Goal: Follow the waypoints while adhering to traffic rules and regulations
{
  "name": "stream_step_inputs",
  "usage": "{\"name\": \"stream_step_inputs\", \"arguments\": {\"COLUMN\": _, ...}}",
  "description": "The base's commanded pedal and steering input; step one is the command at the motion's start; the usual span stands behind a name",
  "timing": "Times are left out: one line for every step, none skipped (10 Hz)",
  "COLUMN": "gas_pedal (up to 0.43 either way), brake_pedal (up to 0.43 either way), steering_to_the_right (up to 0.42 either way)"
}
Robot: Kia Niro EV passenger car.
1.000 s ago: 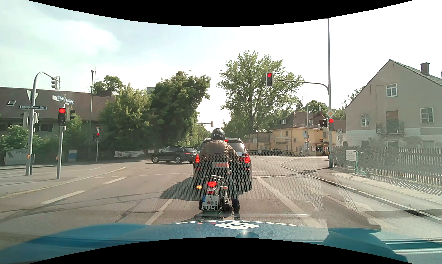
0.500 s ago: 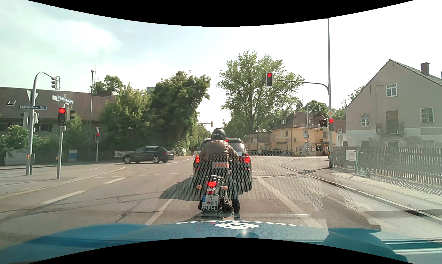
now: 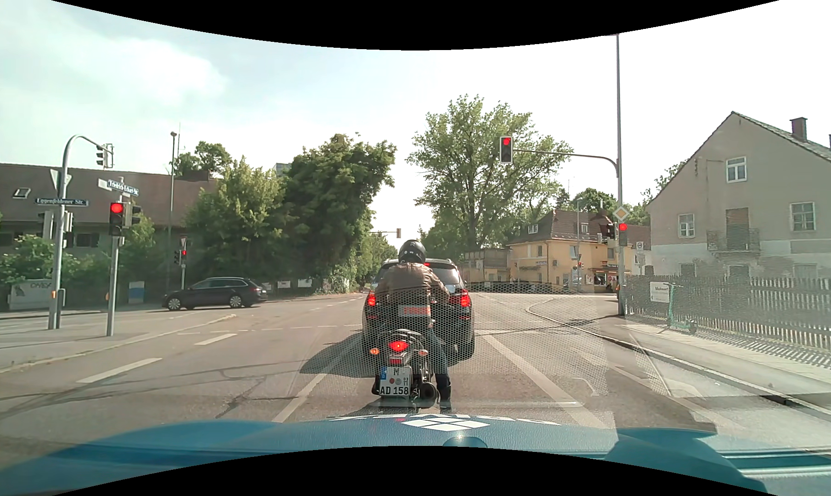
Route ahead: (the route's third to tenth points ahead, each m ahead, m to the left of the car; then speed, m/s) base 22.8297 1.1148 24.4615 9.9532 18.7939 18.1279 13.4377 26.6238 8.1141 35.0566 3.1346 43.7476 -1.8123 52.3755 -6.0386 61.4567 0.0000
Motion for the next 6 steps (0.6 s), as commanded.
{"name": "stream_step_inputs", "arguments": {"gas_pedal": 0.0, "brake_pedal": 0.317, "steering_to_the_right": -0.011}}
{"name": "stream_step_inputs", "arguments": {"gas_pedal": 0.0, "brake_pedal": 0.317, "steering_to_the_right": -0.011}}
{"name": "stream_step_inputs", "arguments": {"gas_pedal": 0.0, "brake_pedal": 0.317, "steering_to_the_right": -0.011}}
{"name": "stream_step_inputs", "arguments": {"gas_pedal": 0.0, "brake_pedal": 0.317, "steering_to_the_right": -0.011}}
{"name": "stream_step_inputs", "arguments": {"gas_pedal": 0.0, "brake_pedal": 0.317, "steering_to_the_right": -0.011}}
{"name": "stream_step_inputs", "arguments": {"gas_pedal": 0.0, "brake_pedal": 0.317, "steering_to_the_right": -0.011}}
